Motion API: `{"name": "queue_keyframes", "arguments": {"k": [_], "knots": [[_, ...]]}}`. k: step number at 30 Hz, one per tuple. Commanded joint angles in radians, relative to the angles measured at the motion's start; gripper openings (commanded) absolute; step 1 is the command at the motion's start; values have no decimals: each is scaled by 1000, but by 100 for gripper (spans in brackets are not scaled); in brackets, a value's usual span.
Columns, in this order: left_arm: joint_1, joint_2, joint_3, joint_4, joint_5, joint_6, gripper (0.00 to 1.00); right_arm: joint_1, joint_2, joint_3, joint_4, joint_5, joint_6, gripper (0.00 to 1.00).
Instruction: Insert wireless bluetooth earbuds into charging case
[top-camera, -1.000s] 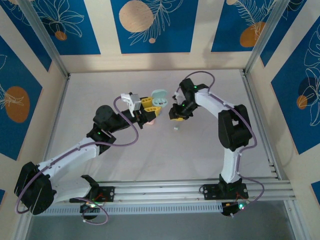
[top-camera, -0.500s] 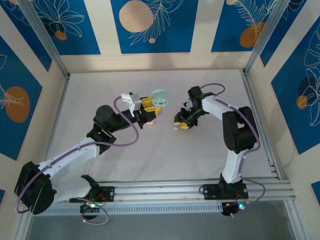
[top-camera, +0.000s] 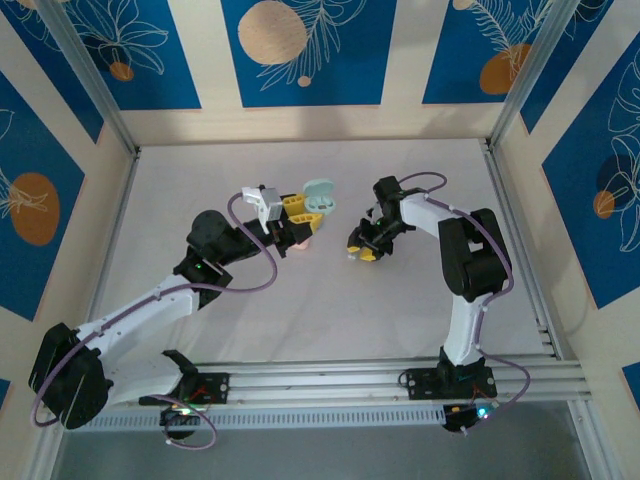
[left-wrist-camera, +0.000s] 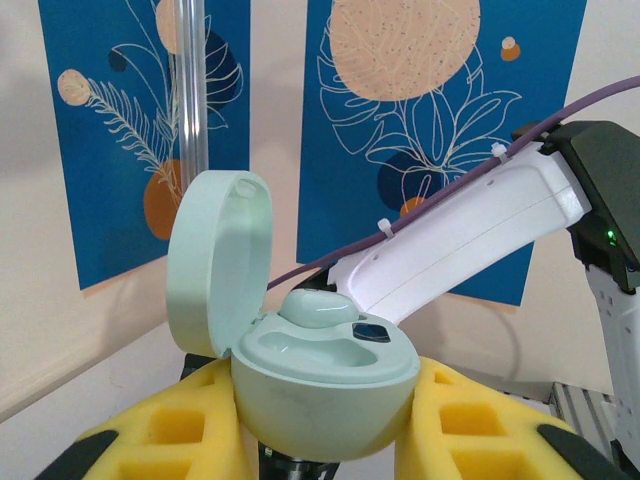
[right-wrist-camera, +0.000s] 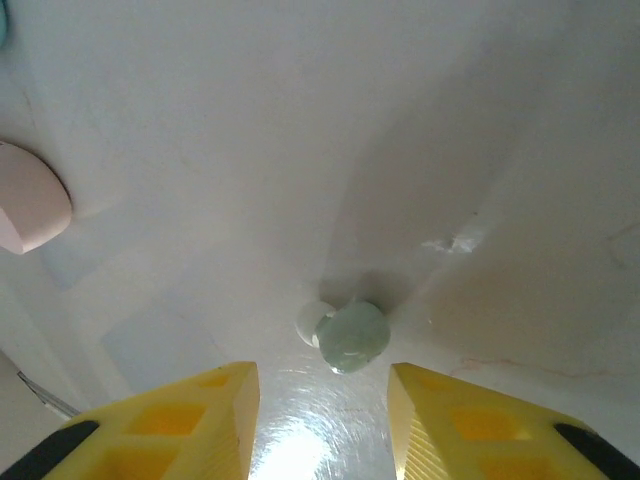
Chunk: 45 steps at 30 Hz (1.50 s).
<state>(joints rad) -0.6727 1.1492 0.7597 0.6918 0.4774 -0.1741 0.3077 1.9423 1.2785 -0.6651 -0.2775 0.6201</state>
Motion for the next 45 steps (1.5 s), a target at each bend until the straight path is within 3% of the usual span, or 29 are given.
{"name": "queue_keyframes", "arguments": {"k": [1,45], "knots": [[-10,4,5,31,1,0,25,6,35,-10,11,-8,20,38],[-9,3,6,20,-5,0,25,36,96,22,105,-31,-34,26]]}}
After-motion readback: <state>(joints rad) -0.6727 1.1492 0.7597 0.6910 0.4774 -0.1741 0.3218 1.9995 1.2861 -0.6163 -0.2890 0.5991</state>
